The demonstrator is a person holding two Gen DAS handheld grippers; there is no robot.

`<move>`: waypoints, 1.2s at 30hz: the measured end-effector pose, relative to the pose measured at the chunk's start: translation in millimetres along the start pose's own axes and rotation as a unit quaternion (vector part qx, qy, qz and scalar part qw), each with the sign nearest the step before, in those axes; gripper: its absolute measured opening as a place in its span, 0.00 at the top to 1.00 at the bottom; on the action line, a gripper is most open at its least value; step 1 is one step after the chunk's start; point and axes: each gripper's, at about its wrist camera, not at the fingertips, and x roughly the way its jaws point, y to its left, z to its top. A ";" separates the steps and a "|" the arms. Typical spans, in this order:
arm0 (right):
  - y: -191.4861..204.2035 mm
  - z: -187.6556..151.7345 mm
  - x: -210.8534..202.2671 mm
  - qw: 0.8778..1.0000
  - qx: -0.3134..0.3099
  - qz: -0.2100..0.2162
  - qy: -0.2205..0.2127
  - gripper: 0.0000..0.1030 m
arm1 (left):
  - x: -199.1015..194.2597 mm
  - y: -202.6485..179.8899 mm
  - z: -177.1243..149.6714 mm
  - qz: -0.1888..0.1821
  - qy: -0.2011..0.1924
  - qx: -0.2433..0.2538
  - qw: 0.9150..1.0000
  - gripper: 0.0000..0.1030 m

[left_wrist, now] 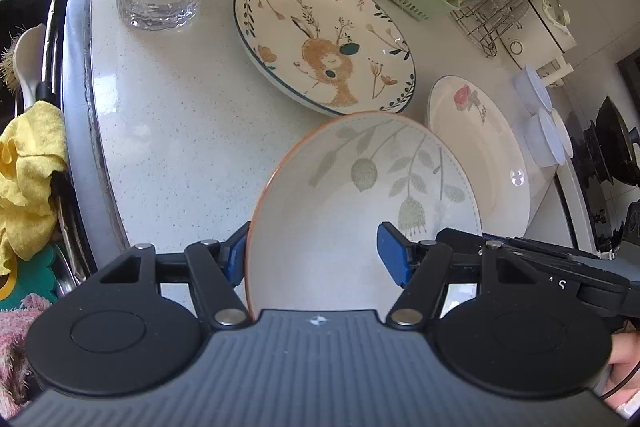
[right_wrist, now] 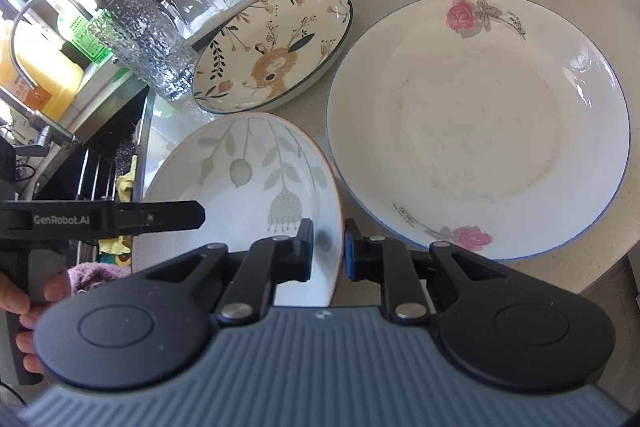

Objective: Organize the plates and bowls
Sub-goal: 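Grasp the leaf-pattern plate rim with the left tool while the right tool grips beside it, then lift the leaf-pattern plate with both tools and carry it over the rose plate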

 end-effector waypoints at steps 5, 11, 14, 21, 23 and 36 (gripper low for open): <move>0.2 18.0 -25.0 1.000 0.010 0.013 -0.012 0.82 | -15.3 -18.3 15.9 -0.011 -0.010 0.000 1.000 0.32; -19.3 37.0 -53.7 0.999 0.035 0.028 -0.029 0.82 | -15.9 -53.1 30.9 -0.020 -0.021 0.006 1.000 0.32; -32.9 44.8 -62.8 0.998 0.035 0.030 -0.033 0.82 | -9.3 -73.4 38.9 -0.015 -0.025 0.007 1.000 0.32; -72.5 75.9 -76.5 0.997 0.038 0.047 -0.040 0.82 | 8.7 -113.1 66.8 -0.021 -0.040 -0.007 0.999 0.32; -80.6 85.1 -78.1 0.998 0.031 0.045 -0.041 0.82 | 20.0 -123.8 73.9 -0.018 -0.041 -0.011 0.999 0.32; -137.8 105.7 -59.7 0.998 0.023 0.044 -0.030 0.82 | 79.5 -151.7 90.8 0.003 -0.008 -0.037 0.999 0.33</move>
